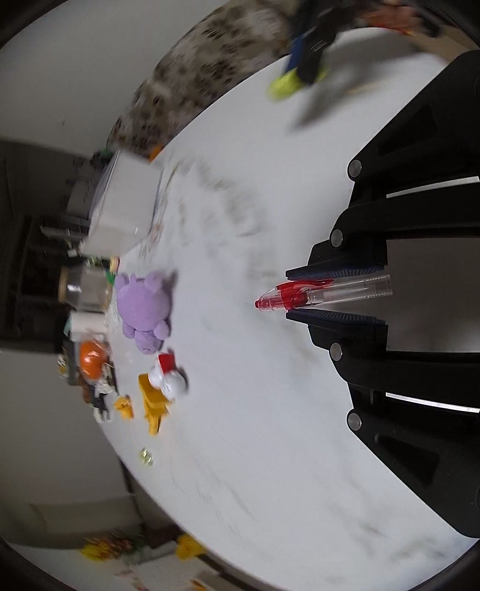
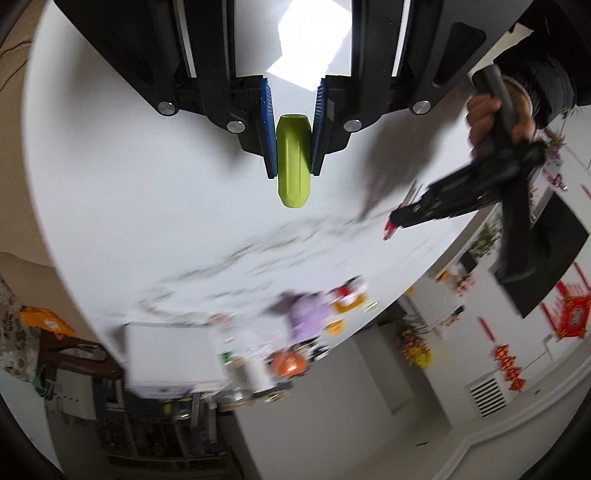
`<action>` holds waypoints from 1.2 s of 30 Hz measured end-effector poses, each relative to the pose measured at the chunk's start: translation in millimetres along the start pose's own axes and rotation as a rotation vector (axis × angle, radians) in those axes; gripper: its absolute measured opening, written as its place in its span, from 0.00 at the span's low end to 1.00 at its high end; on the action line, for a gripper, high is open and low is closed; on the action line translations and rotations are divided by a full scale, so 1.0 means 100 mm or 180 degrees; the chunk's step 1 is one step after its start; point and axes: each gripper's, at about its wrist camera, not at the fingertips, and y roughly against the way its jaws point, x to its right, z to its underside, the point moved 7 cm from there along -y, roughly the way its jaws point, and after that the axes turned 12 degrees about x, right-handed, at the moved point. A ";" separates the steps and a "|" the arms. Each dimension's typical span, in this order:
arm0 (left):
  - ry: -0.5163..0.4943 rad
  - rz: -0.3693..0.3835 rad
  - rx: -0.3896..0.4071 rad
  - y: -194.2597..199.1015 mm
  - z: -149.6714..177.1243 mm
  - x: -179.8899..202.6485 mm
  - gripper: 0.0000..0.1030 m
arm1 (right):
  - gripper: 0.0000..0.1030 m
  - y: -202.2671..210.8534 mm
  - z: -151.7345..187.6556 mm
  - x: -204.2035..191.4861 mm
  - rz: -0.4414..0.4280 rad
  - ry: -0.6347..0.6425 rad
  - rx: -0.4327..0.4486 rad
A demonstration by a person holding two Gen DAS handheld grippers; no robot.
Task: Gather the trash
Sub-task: 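Carry the green toy and red pen into the cardboard box and open both tools, then grasp the purple plush toy with the right tool while the left tool grasps the white-red toy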
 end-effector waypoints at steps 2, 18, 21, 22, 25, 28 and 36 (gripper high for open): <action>-0.0134 0.0076 0.0045 0.44 0.22 0.02 0.15 | 0.17 0.04 0.17 -0.23 -0.0112 0.0007 -0.0051; -0.0574 0.0280 -0.0675 1.51 2.00 -0.35 0.59 | 0.37 0.30 2.07 -1.56 -0.0537 0.0233 -0.1142; -0.0503 0.0234 -0.0746 1.41 2.08 -0.47 0.60 | 0.37 0.25 2.18 -1.55 -0.0426 0.0296 -0.1165; -0.0475 0.0207 -0.0729 1.41 2.05 -0.51 0.60 | 0.37 0.26 2.12 -1.54 -0.0401 0.0298 -0.1126; -0.0404 0.0231 -0.0528 1.50 1.78 -0.57 0.61 | 0.40 0.36 1.73 -1.51 -0.0440 0.0283 -0.0887; -0.0319 0.0219 -0.0146 1.52 1.24 -0.71 0.75 | 0.53 0.32 1.00 -1.32 -0.0297 0.0346 -0.0443; 0.0033 -0.0172 0.0195 0.59 0.09 -1.15 0.76 | 0.82 -0.86 -0.78 -0.67 0.0272 0.0626 0.0191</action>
